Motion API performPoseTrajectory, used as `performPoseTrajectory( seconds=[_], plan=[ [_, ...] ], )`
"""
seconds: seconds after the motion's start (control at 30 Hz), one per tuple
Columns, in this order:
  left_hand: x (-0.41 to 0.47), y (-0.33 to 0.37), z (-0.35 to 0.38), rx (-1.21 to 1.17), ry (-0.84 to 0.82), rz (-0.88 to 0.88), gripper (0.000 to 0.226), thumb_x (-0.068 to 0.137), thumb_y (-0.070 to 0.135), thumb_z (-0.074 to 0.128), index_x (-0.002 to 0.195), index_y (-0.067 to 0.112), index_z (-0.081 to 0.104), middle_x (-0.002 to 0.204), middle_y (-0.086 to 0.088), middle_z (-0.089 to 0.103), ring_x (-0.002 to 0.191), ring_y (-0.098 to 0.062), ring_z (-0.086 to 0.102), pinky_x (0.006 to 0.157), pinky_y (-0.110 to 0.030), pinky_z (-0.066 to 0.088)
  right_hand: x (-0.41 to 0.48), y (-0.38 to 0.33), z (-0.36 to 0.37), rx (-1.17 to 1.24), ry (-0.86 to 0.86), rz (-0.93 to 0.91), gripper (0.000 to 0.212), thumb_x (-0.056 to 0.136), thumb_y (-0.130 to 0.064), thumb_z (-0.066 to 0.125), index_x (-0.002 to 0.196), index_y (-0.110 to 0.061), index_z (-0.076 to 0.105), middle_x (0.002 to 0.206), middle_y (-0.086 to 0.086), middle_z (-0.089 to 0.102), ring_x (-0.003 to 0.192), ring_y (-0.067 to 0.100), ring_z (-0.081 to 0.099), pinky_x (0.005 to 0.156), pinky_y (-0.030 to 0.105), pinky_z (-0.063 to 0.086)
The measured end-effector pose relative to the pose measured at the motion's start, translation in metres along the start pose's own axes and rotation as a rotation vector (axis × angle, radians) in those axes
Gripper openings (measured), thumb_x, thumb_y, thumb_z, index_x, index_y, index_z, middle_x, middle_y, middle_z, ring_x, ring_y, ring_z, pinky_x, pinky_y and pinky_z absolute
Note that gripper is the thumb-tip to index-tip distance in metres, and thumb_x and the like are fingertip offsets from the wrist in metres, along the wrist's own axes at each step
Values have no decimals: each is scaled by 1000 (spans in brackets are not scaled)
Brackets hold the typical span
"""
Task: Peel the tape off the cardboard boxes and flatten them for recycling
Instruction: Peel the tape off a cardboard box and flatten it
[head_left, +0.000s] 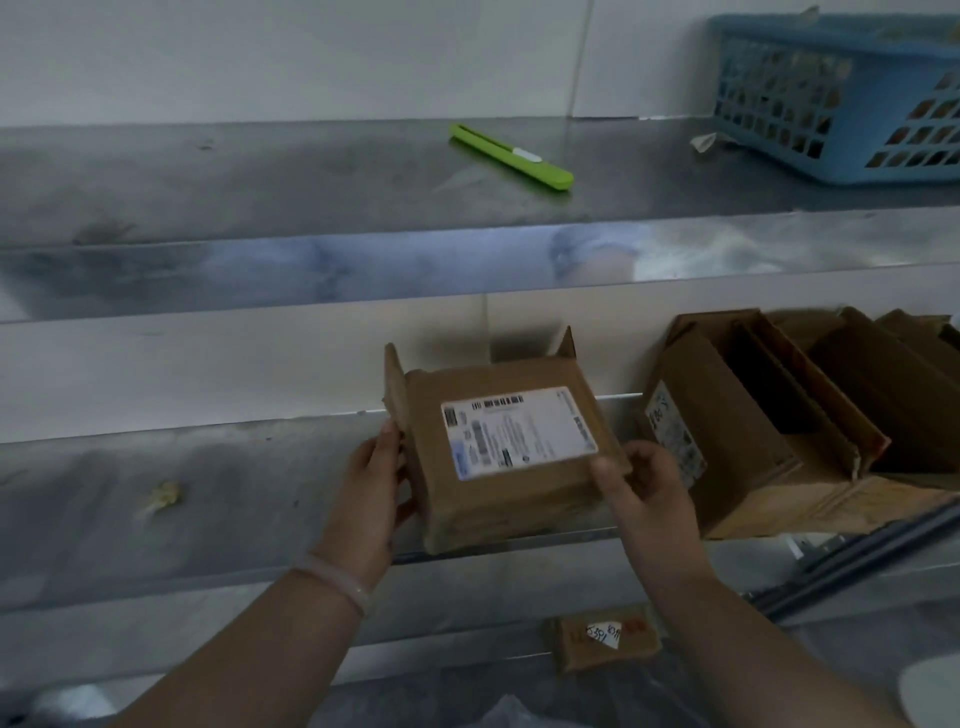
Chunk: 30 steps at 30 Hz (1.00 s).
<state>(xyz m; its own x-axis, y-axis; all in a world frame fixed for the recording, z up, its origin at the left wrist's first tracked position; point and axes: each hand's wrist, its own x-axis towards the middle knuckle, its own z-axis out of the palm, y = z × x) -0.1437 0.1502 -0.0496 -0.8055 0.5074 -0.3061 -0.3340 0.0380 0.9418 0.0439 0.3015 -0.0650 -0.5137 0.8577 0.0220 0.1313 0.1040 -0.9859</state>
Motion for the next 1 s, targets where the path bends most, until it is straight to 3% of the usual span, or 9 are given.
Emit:
performPoseTrajectory(
  seconds=[0.13, 0.2, 0.3, 0.47, 0.57, 0.67, 0.77, 0.87, 1.0],
  plan=[
    [-12, 4, -7, 56, -121, -10, 39, 83, 69, 37, 81, 52, 72, 85, 18, 73, 76, 1, 68, 62, -24, 55, -1, -14, 12, -58, -26, -88, 31, 85, -58, 58, 112, -43, 56, 102, -27, 61, 95, -10, 57, 68, 9, 50],
    [-13, 7, -14, 61, -130, -31, 46, 77, 70, 37, 87, 44, 74, 89, 16, 74, 82, -2, 68, 67, -27, 55, 3, -21, 18, -130, -10, -94, 26, 84, -50, 63, 109, -48, 55, 102, -24, 62, 93, -10, 57, 68, 12, 48],
    [-9, 12, -23, 133, -83, 12, 52, 92, 61, 27, 84, 35, 72, 80, 17, 73, 76, 3, 68, 64, -20, 54, 10, -28, 29, -185, 14, -96, 18, 83, -54, 62, 97, -54, 51, 92, -38, 59, 87, -21, 53, 60, 1, 42],
    [2, 16, -39, 409, 35, 126, 47, 99, 50, 32, 90, 27, 72, 91, 6, 73, 90, -13, 67, 86, -34, 53, 23, -32, 47, -289, 23, -30, 25, 84, -58, 60, 104, -45, 51, 87, -26, 56, 76, -13, 55, 54, 7, 36],
    [7, 15, -49, 480, 102, 201, 40, 100, 43, 35, 81, 33, 69, 79, 16, 70, 79, 1, 65, 68, -16, 49, 28, -37, 54, -353, 2, -55, 23, 86, -58, 58, 103, -44, 52, 83, -25, 57, 71, -20, 54, 48, 3, 38],
    [10, 19, -55, 391, 68, 228, 35, 100, 38, 39, 81, 38, 68, 74, 26, 69, 72, 10, 63, 56, -4, 44, 38, -45, 59, -458, -8, -68, 25, 85, -63, 53, 105, -46, 52, 79, -23, 58, 66, -9, 55, 46, 5, 34],
    [17, 21, -59, 300, 2, 170, 28, 99, 34, 44, 85, 37, 68, 77, 23, 71, 73, 4, 67, 57, -14, 51, 50, -50, 65, -580, -77, -54, 38, 89, -60, 51, 120, -38, 53, 85, -18, 59, 72, -2, 54, 55, 13, 39],
    [25, 25, -61, 305, -31, 143, 20, 97, 33, 50, 91, 36, 69, 85, 14, 74, 81, -5, 69, 62, -24, 57, 56, -53, 71, -725, -104, -36, 55, 93, -56, 46, 142, -33, 36, 129, -2, 54, 107, 19, 56, 88, 36, 50],
    [37, 32, -58, 377, -20, 95, 17, 94, 38, 55, 84, 35, 70, 85, 11, 73, 82, -7, 67, 58, -22, 52, 58, -58, 86, -1081, -184, -333, 51, 98, -39, 38, 149, -34, 29, 159, 1, 21, 144, 24, 22, 118, 43, 22]
  ],
)
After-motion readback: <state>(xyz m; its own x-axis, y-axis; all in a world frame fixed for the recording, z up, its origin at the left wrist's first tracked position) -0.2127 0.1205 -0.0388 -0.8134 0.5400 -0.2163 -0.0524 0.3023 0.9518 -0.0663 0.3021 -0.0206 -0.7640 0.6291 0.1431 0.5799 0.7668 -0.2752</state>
